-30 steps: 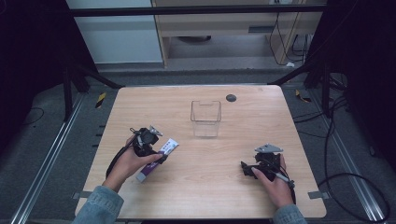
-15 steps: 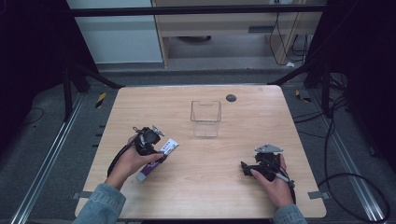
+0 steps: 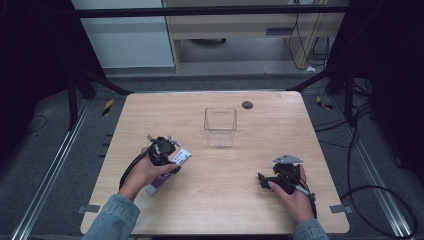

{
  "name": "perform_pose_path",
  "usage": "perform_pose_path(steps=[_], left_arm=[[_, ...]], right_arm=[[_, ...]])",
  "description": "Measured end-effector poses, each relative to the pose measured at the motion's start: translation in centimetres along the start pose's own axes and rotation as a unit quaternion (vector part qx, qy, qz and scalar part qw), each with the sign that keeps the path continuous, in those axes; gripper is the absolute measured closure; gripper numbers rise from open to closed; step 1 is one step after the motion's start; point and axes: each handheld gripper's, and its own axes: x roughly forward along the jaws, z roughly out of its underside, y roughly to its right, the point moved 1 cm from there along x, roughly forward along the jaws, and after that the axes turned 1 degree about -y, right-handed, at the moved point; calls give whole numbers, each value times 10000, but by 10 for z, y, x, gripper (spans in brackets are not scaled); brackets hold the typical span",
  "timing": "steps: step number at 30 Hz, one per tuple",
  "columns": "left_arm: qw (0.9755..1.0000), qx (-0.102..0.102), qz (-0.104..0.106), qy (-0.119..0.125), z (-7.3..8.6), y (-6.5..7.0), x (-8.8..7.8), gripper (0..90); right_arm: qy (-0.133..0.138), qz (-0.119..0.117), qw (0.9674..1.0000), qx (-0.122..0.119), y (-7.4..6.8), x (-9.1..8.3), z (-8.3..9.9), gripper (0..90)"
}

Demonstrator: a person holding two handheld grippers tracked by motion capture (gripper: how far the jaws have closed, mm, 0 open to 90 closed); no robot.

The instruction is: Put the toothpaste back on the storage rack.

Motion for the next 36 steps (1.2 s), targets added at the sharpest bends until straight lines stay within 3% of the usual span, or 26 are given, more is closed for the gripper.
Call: perform_pose_path(steps=[13, 36], left_arm=[[9999, -81, 122, -82, 1, -1, 14, 370], [9995, -214, 214, -128, 0, -7, 15, 453]], right_arm=[[2, -11, 10000, -4, 0, 0, 0, 4], [1, -12, 10000, -3, 0, 0, 0, 4]])
